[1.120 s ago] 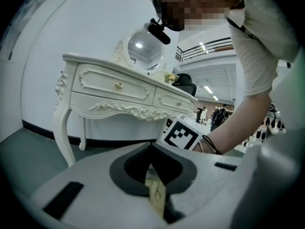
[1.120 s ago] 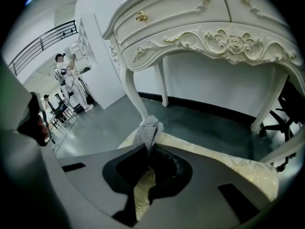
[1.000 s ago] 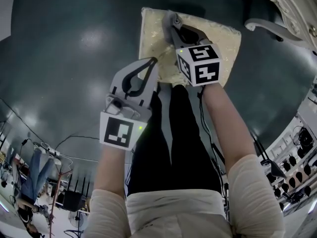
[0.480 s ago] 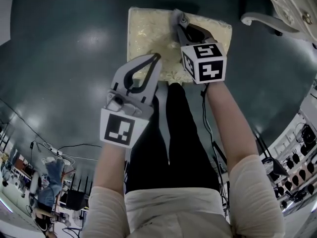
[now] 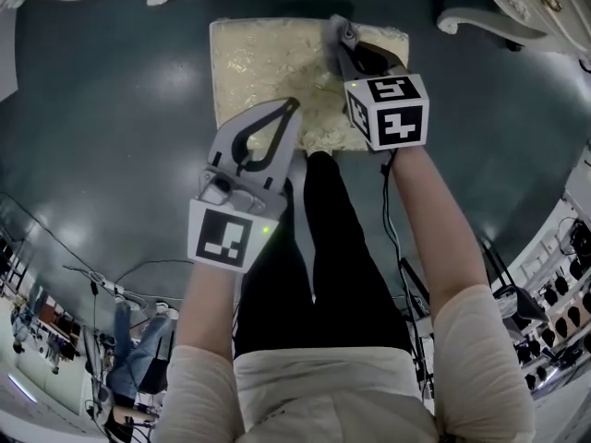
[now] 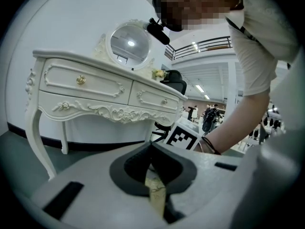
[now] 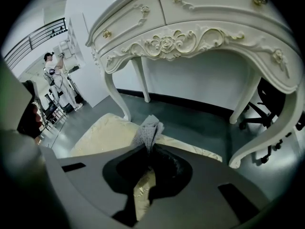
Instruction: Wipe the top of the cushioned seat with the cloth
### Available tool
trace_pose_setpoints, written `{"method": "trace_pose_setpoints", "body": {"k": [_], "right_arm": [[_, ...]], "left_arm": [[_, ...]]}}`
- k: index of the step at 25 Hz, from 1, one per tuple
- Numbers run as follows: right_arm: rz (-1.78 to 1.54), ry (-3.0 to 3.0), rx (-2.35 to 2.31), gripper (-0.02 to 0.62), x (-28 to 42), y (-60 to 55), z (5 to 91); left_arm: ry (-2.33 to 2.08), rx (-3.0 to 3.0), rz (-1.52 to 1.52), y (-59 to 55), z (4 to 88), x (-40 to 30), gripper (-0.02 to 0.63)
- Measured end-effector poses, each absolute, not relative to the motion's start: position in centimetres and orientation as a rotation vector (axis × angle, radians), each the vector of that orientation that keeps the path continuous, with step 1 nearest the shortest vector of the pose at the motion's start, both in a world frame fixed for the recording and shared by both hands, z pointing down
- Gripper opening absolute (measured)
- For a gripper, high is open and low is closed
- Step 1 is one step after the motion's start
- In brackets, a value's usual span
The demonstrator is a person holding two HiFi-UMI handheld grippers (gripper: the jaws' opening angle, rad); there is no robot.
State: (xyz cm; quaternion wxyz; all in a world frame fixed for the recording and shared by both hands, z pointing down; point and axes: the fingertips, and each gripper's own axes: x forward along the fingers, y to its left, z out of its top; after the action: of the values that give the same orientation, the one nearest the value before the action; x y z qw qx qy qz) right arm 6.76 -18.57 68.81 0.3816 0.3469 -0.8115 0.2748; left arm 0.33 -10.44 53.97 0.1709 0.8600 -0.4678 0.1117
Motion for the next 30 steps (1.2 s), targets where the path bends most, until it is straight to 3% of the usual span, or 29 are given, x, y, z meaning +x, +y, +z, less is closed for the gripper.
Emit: {"method": "trace_pose_setpoints", "body": {"k": [23,30], "right_arm": [[0.647,-1.893,1.022,0.028,18.2,-19.8,68.3],[0.632,-1.961,1.001,0.028,15.8,-18.8,65.1]], "left_arm": [[-1.275,2.501,0.316,-11.5,52.0,6.3,0.002],[-1.288,2.506,0.328,-10.7,50.6,4.4,0.002]]}}
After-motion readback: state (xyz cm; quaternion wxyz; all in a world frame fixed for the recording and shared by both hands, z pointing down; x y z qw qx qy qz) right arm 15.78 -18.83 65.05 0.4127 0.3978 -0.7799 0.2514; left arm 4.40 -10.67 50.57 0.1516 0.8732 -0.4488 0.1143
